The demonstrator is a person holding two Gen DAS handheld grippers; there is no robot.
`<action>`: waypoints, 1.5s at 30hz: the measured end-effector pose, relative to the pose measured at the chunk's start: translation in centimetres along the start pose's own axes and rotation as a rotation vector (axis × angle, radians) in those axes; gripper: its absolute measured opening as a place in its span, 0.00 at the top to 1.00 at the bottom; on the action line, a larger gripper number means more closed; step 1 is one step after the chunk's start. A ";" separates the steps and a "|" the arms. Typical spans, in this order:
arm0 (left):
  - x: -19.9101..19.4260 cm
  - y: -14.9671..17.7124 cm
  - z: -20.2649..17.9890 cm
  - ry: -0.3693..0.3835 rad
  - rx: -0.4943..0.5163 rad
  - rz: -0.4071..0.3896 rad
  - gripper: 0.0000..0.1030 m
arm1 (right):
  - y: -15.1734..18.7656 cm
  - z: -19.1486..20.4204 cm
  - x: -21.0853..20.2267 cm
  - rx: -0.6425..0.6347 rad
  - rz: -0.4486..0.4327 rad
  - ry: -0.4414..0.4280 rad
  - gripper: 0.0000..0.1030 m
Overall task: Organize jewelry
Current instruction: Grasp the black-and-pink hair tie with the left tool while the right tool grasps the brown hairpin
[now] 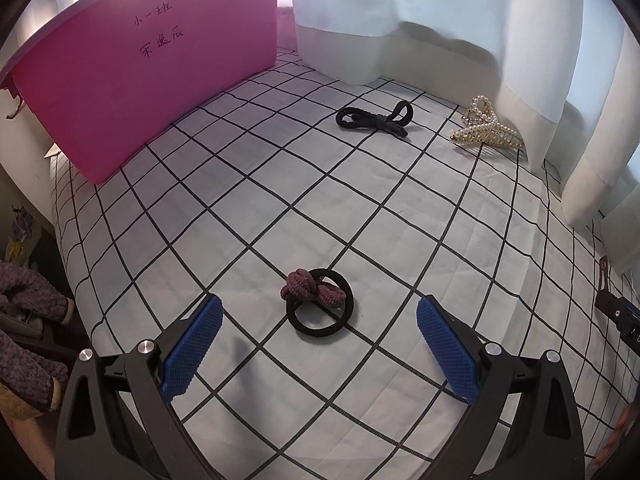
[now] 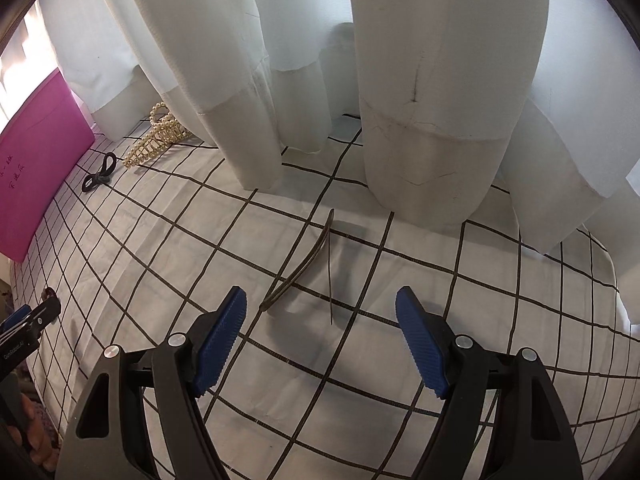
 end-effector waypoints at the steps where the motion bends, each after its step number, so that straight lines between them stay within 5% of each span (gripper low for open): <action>1: 0.1 -0.1 0.1 -0.002 -0.003 -0.003 0.07 | 0.0 0.0 0.1 -0.004 0.001 0.005 0.29; 22: 2.1 -0.3 0.4 -0.031 -0.040 -0.014 0.06 | -1.1 0.2 1.3 -0.076 -0.047 0.069 0.26; 29: 1.4 0.0 0.1 -0.018 -0.026 -0.026 0.14 | -1.1 0.4 1.4 -0.082 -0.047 0.059 0.27; 33: 1.4 0.0 0.1 -0.014 -0.029 -0.027 0.15 | -1.0 0.8 1.2 -0.094 -0.041 0.049 0.36; 38: 0.9 0.0 -0.1 -0.004 -0.025 -0.037 0.27 | -0.9 1.6 1.0 -0.113 -0.044 0.038 0.50; 40: 0.6 0.1 0.0 -0.001 -0.022 -0.046 0.41 | -0.8 2.0 0.9 -0.128 -0.044 0.031 0.67; 45: 0.0 0.1 -0.9 0.017 0.027 -0.066 0.70 | -0.8 2.1 0.7 -0.122 -0.041 0.013 0.72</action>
Point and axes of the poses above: each gripper's, at about its wrist camera, not at the fingertips, and x roughly the way its jaws point, z to its left, y to its underside, the point moved 9 cm from there along x, roughly the way its jaws point, and after that the axes turned 11 degrees about -y, right-handed, at the moved point
